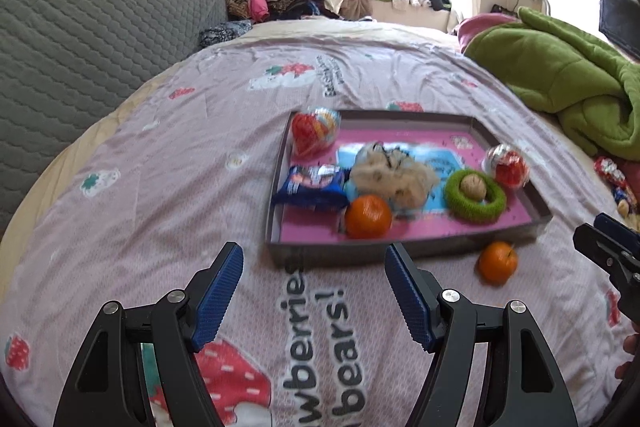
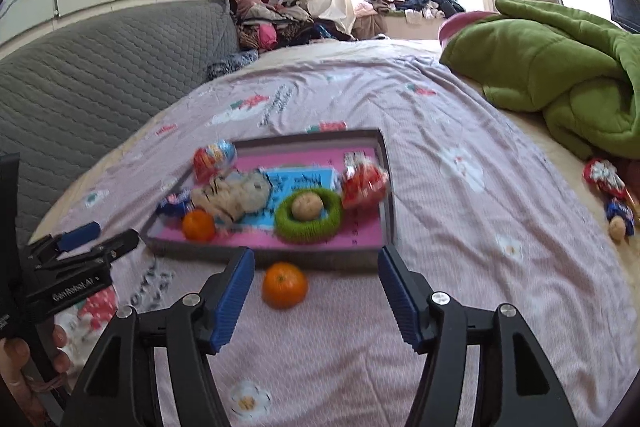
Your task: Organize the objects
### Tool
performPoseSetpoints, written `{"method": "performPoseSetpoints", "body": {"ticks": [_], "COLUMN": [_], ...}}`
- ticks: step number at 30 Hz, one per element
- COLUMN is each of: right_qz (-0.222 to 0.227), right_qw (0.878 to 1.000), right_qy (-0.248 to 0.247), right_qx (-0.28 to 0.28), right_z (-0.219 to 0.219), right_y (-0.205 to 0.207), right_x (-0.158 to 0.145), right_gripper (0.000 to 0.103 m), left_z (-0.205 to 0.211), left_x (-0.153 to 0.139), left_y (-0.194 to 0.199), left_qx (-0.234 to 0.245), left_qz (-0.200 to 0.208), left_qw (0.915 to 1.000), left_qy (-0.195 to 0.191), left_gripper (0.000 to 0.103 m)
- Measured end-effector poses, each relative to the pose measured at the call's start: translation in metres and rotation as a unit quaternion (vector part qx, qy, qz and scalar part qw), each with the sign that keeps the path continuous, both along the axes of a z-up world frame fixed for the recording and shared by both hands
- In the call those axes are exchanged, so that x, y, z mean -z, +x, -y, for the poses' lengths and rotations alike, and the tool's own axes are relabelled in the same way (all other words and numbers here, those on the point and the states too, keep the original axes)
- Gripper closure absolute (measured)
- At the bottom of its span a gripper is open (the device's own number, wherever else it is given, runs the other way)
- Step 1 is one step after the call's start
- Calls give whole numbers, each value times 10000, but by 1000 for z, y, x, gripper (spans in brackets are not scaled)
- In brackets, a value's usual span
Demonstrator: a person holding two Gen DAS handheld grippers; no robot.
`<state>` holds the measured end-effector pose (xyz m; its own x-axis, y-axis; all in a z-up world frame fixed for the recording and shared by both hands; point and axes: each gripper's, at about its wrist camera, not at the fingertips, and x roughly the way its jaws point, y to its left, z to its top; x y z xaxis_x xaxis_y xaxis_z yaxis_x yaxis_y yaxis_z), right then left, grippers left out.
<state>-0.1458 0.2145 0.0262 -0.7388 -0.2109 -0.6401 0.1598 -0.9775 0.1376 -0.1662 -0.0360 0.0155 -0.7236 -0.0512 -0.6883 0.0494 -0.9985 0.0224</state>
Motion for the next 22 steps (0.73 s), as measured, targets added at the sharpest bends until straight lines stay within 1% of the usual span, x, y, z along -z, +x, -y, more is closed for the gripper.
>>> {"method": "performPoseSetpoints", "body": {"ticks": [5, 11, 22], "right_qz": [186, 267, 314], "right_qw": [9997, 9993, 9993], "right_qy": [157, 246, 205], "right_qx": [31, -25, -43], "right_z": [-1, 2, 2], "right_y": [8, 12, 13], "right_x": [19, 30, 32], "right_gripper": [39, 39, 39], "left_z": [0, -4, -8], "left_x": [18, 31, 29], "left_y": [9, 17, 21], "left_qx": [33, 105, 155], "left_qz": [161, 267, 263], "left_qw": [9999, 9996, 9995], "left_qy": [27, -11, 9], "left_gripper": [28, 28, 28]}}
